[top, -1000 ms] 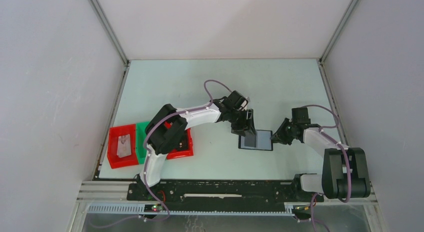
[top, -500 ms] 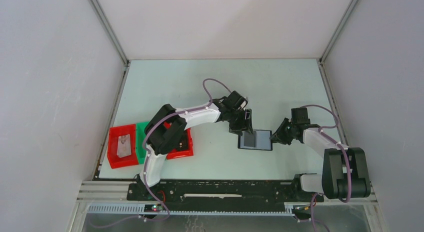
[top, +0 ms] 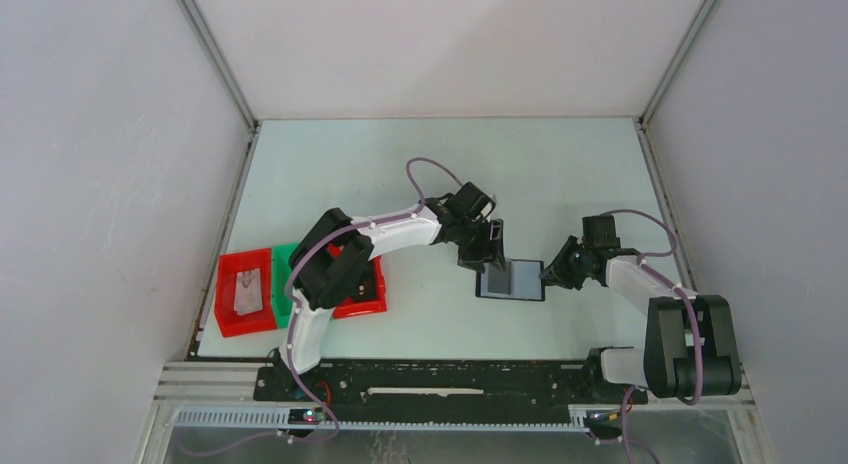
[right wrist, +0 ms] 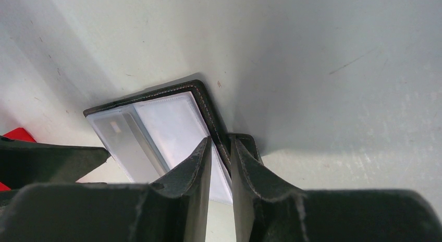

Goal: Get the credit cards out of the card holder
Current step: Remove the credit card from the card holder.

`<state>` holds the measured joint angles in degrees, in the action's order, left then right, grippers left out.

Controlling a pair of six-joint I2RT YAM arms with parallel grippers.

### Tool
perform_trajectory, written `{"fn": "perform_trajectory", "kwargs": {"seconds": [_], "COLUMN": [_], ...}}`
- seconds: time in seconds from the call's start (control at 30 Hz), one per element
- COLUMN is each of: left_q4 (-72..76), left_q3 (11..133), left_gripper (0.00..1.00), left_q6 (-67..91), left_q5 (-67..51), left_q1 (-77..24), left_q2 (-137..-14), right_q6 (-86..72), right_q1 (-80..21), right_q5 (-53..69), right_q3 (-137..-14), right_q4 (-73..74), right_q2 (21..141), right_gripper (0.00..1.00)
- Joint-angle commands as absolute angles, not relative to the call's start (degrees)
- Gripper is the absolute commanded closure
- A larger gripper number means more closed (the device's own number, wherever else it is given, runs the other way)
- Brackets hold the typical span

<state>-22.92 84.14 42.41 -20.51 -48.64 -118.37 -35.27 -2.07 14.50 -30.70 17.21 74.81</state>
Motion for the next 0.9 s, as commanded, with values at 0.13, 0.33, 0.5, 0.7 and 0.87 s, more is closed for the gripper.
{"fn": "perform_trajectory", "kwargs": {"seconds": [0.13,0.33,0.5,0.7,0.87], "left_q4": [-23.65,-24.15,-23.12,-23.20,-23.71], "left_q3": [88.15,88.66,88.89,89.66,90.22], "left_gripper": [0.37,0.37,0.37,0.37,0.37], "left_q6": [39.37,37.89,37.71,37.84,38.12], "left_q5": [-18.69,-17.24,-17.51,-18.03,-19.29], "left_q1": [-49.52,-50.06,-50.37,-50.43,-50.40], "left_q2": [-116.54,-116.37,-116.81,-118.58,-120.22], "right_q6": [-35.43,-35.46,-35.33,-35.33,-35.40], "right_q1": [-2.88,-2.90,-2.90,-2.90,-2.87], "right_q5": [15.21,15.21,15.29,15.29,15.29], "right_q3": [-29.71,-29.71,-29.71,-29.71,-29.71], "right_q4": [16.97,16.88,16.91,16.93,16.96], "right_q2": [75.67,75.67,75.75,75.75,75.68], "right_gripper": [0.72,0.71,0.71,0.71,0.71]}}
